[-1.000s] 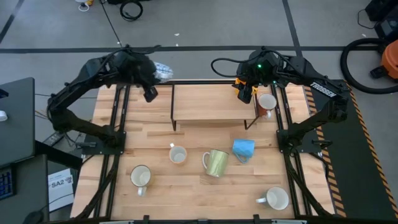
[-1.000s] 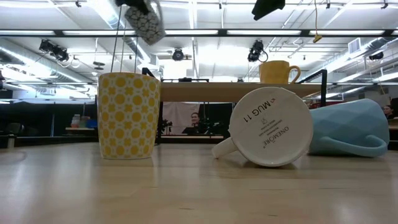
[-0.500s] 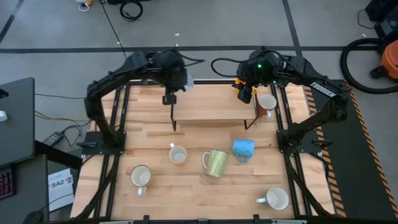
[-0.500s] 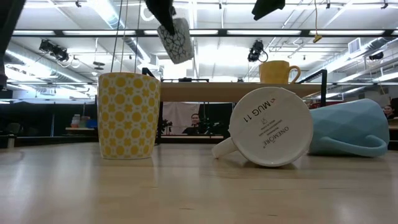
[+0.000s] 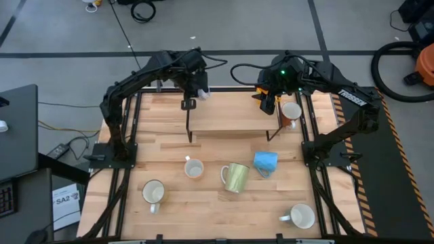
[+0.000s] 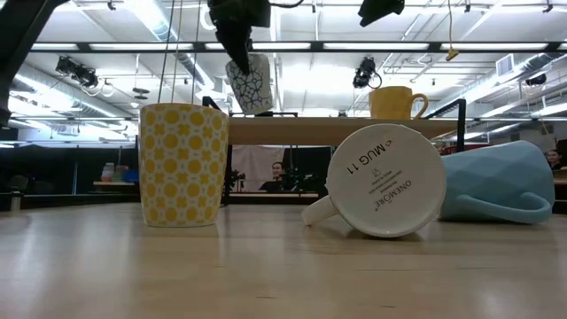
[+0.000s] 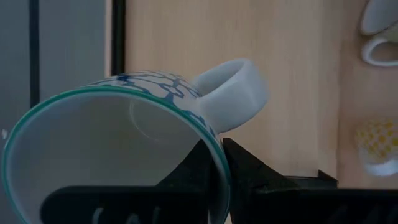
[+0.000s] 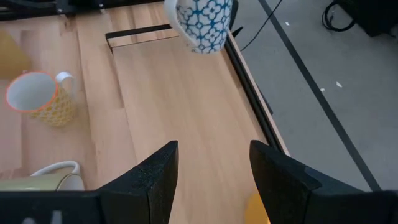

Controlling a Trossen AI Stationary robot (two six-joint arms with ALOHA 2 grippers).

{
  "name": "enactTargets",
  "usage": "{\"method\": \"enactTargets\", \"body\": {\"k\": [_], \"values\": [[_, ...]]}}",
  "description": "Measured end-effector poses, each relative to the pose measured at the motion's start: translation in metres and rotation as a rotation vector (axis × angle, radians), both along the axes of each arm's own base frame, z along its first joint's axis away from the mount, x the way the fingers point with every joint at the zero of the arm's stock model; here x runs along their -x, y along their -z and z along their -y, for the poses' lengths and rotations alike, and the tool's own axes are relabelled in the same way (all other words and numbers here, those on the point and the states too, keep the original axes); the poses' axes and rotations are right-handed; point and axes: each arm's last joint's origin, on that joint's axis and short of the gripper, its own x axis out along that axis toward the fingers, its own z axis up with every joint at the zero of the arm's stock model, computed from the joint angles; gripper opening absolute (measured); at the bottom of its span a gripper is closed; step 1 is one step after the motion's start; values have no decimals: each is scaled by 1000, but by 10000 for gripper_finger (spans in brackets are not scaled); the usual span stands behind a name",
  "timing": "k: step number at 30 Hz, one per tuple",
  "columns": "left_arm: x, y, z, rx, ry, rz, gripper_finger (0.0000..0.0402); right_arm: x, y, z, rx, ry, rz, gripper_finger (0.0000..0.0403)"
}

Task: Place coffee mugs
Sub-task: Put the blue patterned mug on the shelf

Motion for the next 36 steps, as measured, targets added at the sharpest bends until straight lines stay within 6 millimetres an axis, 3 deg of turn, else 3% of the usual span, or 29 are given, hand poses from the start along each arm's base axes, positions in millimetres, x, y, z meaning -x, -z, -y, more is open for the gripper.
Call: {"method": "enactTargets", "body": {"k": [15,36], "values": [[-9,25,-13,85,-39,-82,34,0,0,0,0,-2,-6,204],[-18,38,-19,94,-105,-114,42,0,0,0,0,-2,-7,204]]}}
